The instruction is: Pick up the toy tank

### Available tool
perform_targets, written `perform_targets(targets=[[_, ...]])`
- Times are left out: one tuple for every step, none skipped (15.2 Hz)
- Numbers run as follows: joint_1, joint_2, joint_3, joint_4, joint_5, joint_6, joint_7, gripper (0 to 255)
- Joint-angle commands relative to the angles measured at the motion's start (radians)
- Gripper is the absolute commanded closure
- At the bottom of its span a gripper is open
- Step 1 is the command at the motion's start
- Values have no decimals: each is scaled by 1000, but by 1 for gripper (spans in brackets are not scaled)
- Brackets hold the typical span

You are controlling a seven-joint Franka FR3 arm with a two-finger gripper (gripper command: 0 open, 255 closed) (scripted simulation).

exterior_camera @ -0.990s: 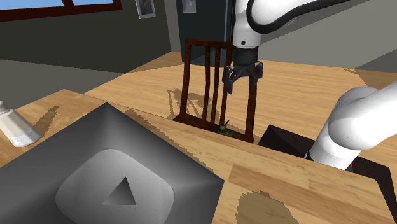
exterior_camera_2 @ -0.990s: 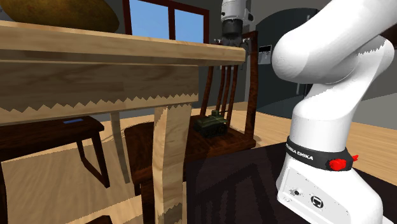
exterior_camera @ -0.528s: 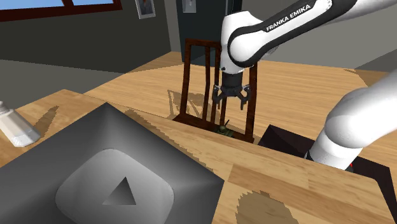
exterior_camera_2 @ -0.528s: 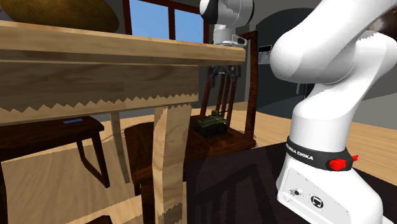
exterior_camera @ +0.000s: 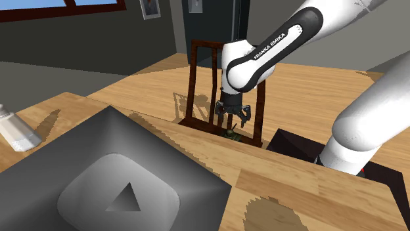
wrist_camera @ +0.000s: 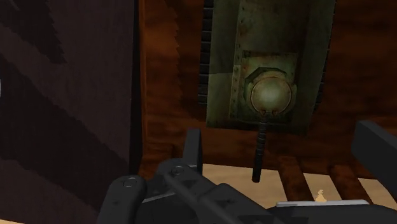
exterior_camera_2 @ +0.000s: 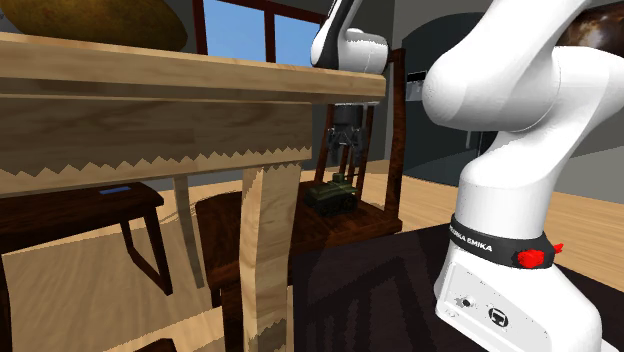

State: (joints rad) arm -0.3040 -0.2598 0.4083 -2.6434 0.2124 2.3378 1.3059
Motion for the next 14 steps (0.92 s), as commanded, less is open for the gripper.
perform_targets(targets=[[-2,25,6,-10,-4,35,9,0],[-4,38,9,-14,-7,52,11,0],[-5,51,11,-18,-10,69,13,0],[-6,59,12,-21,-12,79,15,0],[-6,59,12,-21,-12,79,15,0],[-6,57,12,-20,-12,77,14,255],[-6,59,12,-20,-12,79,14,255],[-6,59,12,-20,-12,79,15,255],[-6,59,12,-20,-12,79,14,255],[-6,59,12,-20,-12,79,15,255],[-6,59,12,-20,-12,78,15,255],[-6,58,12,-20,-12,78,14,255],[-6,58,12,-20,-12,78,14,255],[-6,58,12,-20,-12,78,14,255]])
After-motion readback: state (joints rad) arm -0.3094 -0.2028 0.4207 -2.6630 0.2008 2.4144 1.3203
